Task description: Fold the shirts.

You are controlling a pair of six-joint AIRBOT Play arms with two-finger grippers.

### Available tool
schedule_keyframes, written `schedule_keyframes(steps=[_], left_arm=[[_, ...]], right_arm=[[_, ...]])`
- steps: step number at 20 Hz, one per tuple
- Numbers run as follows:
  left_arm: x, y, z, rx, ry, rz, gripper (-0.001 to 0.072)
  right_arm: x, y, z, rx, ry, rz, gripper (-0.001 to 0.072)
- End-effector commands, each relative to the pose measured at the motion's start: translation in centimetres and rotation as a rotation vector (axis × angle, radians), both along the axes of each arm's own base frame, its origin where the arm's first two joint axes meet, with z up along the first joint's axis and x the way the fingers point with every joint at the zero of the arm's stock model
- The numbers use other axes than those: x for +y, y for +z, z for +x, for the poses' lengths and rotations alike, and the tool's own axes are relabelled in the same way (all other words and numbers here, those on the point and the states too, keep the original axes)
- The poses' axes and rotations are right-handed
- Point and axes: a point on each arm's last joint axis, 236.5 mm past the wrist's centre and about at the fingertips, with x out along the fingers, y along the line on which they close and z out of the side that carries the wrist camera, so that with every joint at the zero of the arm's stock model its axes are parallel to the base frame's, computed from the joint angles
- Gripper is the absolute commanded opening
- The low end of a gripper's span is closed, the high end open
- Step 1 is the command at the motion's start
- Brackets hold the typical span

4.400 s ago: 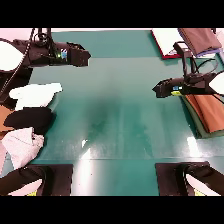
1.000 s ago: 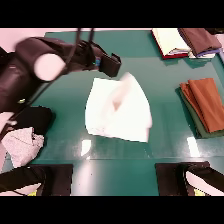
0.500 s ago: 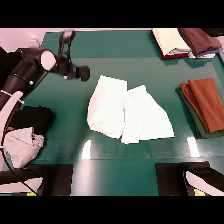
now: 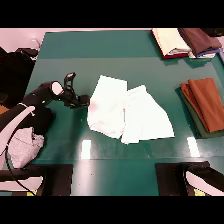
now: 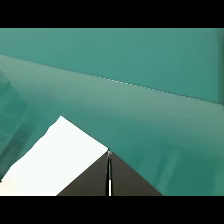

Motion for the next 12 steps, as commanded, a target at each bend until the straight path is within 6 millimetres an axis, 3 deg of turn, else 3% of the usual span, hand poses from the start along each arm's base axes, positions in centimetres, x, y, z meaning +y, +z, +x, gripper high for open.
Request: schedule_keyframes(steps=[1,4,5,6,7,9,12], left_arm=[[-3.0,-1.4,-1.1,0.029,-0.026,-0.072,0.0537],[-4.8,-1.1,-0.9,-0.012,-0.051,-0.083,0.0536],[-5.0,-0.8,-0.7,-0.016,-0.050,-0.088,0.0457],[-4.8,-0.2,-0.3,-0.026,-0.052,-0.086,0.0187],[-4.5,0.7,0.3,-0.040,-0.052,-0.091,0.0027],[-3.3,4.0,2.3,-0.097,-0.056,-0.097,0.0024],[-1.1,10.4,5.4,-0.253,-0.059,-0.102,0.0023]], right_arm=[[0.1,-0.4,-0.3,0.018,0.006,-0.003,0.0020],[0.1,-0.4,-0.3,0.020,0.006,-0.004,0.0020],[0.1,-0.6,-0.4,0.028,0.008,-0.008,0.0019],[-0.3,-1.0,-0.6,0.047,0.003,-0.021,0.0020],[-0.8,-1.9,-0.9,0.085,-0.004,-0.028,0.0020],[-2.5,-5.2,-1.8,0.197,-0.036,-0.038,0.0020],[-6.3,-13.7,-4.8,0.445,-0.125,-0.034,0.0020]])
